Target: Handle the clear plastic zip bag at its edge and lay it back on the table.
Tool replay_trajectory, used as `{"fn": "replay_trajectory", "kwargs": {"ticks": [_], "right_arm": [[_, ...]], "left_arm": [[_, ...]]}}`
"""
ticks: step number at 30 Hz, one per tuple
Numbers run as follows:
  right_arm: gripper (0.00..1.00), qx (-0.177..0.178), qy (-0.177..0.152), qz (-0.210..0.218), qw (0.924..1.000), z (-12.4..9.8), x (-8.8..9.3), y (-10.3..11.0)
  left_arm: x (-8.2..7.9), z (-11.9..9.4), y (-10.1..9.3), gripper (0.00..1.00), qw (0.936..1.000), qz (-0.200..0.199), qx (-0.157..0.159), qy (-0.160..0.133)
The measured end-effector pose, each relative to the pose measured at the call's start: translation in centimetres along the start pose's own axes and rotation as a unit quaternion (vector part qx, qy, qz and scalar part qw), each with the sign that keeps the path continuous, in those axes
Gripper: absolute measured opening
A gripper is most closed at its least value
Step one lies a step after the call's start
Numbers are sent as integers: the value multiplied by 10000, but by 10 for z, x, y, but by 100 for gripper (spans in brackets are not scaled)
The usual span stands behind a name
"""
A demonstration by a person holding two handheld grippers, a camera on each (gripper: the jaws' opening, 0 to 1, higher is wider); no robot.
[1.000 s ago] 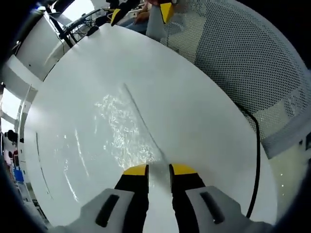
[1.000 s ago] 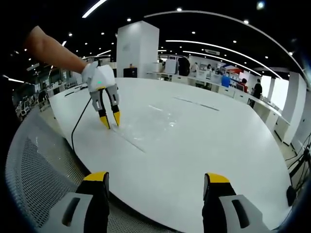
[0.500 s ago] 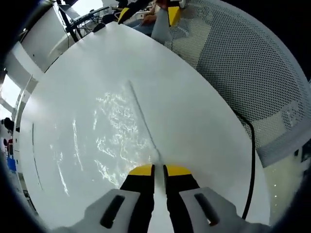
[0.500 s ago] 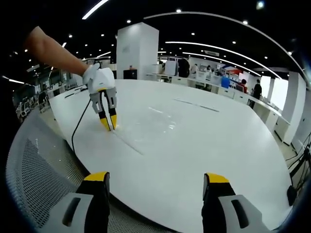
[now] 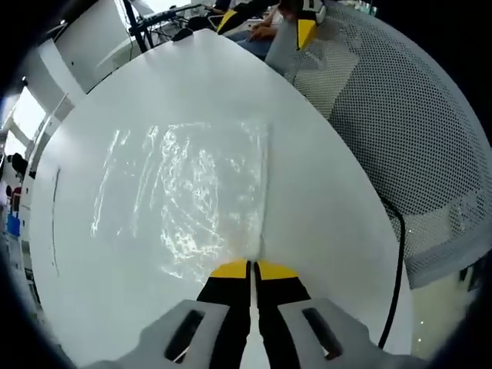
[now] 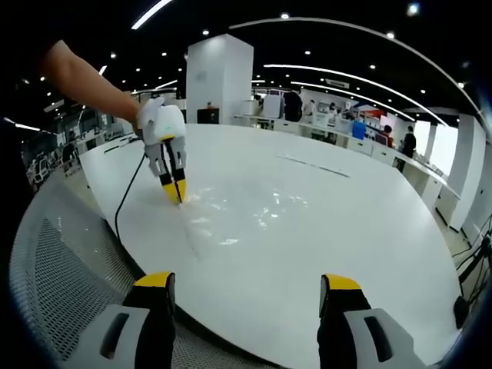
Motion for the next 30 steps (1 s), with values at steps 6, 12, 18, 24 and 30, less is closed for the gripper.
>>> {"fn": "replay_trajectory", "kwargs": {"ticks": [6, 12, 18, 24, 30], "right_arm": [[77, -99, 100, -526, 9985, -1, -2, 7], [78, -183, 117, -739, 9970, -2, -11, 12], [77, -207, -13, -829, 9963, -1, -26, 13], [77, -283, -131, -1001, 9945, 1, -42, 19], [77, -353, -232, -1100, 9930, 2, -55, 21]], "left_arm": [[4, -3, -3, 0, 9998, -141, -90, 91], [6, -6, -9, 0, 9995, -267, -132, 121], [3, -14, -11, 0, 9987, -391, -297, 128], [5, -19, -13, 0, 9974, -582, -389, 164], [2, -27, -15, 0, 9936, -960, -590, 39]]}}
Point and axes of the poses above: the point that each gripper's makers call its tool centre point, and the gripper's own axes: z roughly forward along the fingers, y roughly to its left, x roughly out of its underside, the point moved 1 cm from there along -z, roughly backward along the fingers, and after that the axes turned 3 degrees about x, right-handed, at the moved point
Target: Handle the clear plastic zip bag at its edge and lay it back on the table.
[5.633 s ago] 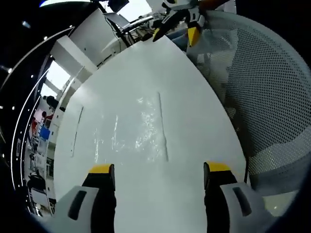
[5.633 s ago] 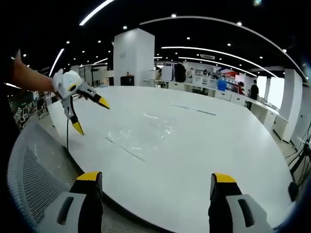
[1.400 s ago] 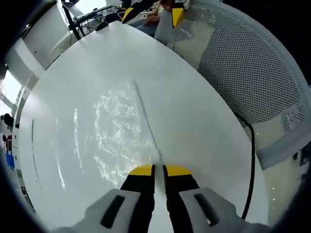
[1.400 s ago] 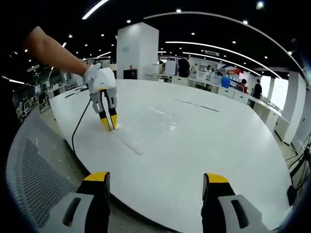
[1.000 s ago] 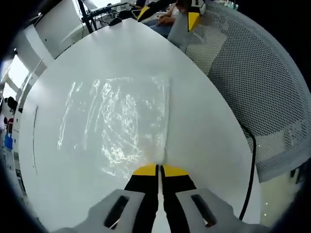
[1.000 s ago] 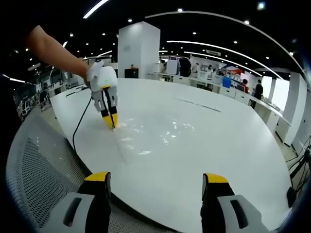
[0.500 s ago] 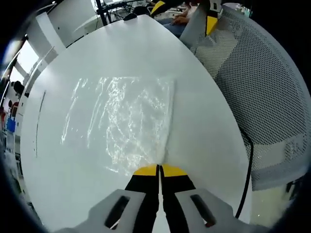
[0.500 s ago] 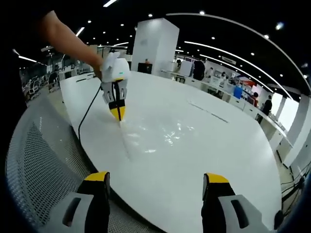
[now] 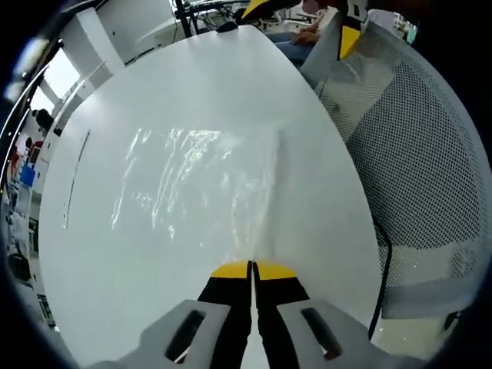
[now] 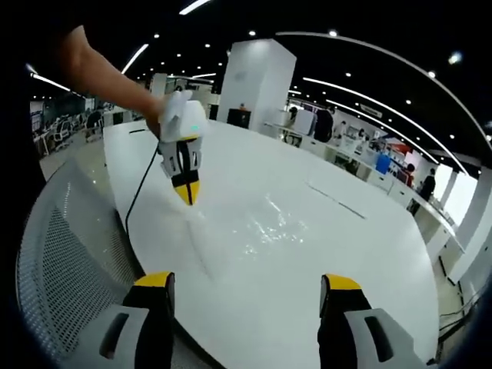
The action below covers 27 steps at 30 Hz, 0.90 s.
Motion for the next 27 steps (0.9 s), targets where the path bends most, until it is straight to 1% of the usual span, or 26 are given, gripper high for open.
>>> {"fn": "replay_trajectory", "kwargs": {"ticks": [5, 10, 14, 19, 24, 27], "right_arm": [[76, -68, -88, -107, 9999, 2, -9, 1], [73, -195, -210, -240, 9993, 5, -19, 3], [70, -293, -284, -363, 9985, 9, -27, 7], [69, -455, -302, -519, 9972, 12, -32, 12], [68, -479, -391, -710, 9956, 15, -39, 14], [67, -503, -404, -754, 9951, 17, -42, 15]], "left_arm": [[-5, -9, -8, 0, 9999, -68, -64, -69], [-10, -18, -15, 0, 9999, -109, -30, -104], [-18, -26, -20, 0, 9998, -112, -16, -134], [-25, -30, -28, 0, 9999, -38, 4, -111], [-33, -34, -34, 0, 9999, -11, 66, -136], [-36, -36, -34, 0, 9999, -1, 82, -97]]}}
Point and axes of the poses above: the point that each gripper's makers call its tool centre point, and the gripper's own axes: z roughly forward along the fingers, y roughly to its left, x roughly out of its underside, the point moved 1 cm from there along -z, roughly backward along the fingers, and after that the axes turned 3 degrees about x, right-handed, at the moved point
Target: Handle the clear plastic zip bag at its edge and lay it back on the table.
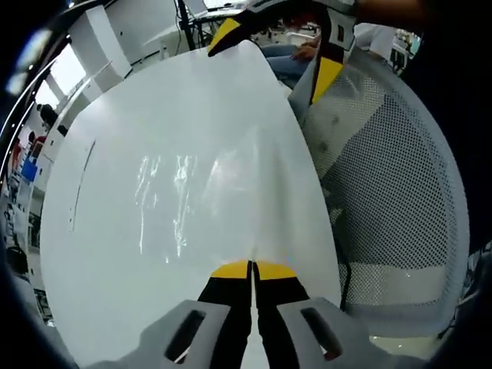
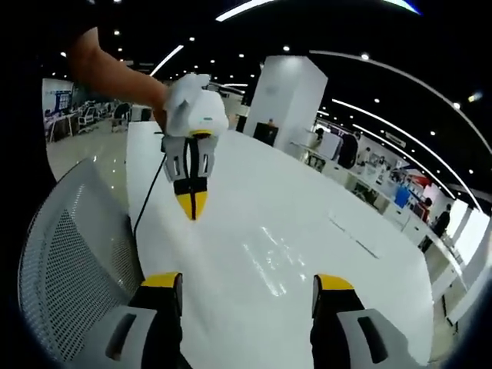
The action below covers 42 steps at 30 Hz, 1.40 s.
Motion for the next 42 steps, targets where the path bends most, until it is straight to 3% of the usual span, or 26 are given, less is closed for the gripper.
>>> {"fn": "replay_trajectory", "kwargs": {"ticks": [12, 30, 42], "right_arm": [[51, -449, -211, -431, 9978, 14, -21, 17], [28, -999, -259, -664, 9924, 30, -32, 43], [18, -1149, -298, -866, 9891, 37, -40, 50]], "left_arm": [[-18, -13, -7, 0, 9999, 2, 125, -52], [-41, -25, -14, 0, 9989, -138, 447, 11], [-51, -29, -16, 0, 9981, -141, 597, -4]]}}
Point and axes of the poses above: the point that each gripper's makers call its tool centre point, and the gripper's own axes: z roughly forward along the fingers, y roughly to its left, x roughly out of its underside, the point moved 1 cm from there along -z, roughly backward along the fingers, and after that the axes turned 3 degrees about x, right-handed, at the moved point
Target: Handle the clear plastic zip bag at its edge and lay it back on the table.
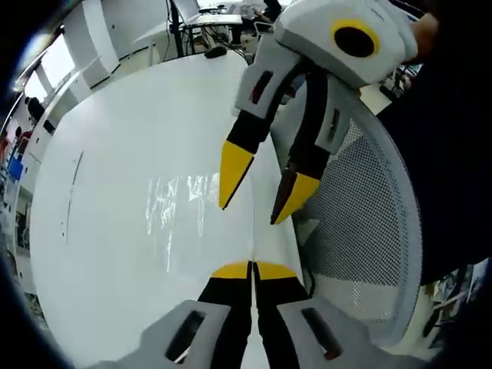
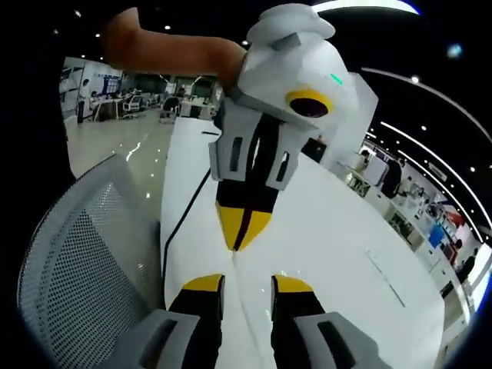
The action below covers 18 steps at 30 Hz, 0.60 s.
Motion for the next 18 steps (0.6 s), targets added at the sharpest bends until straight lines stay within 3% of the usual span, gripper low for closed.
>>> {"fn": "replay_trajectory", "kwargs": {"ticks": [14, 18], "right_arm": [[10, -252, -1, -215, 9995, 13, -7, 8], [4, -303, -13, -292, 9991, 14, -8, 9]], "left_arm": [[-8, -3, -4, 0, 10000, 6, 94, 26], [-9, -3, -6, 0, 9999, 6, 141, 63]]}}
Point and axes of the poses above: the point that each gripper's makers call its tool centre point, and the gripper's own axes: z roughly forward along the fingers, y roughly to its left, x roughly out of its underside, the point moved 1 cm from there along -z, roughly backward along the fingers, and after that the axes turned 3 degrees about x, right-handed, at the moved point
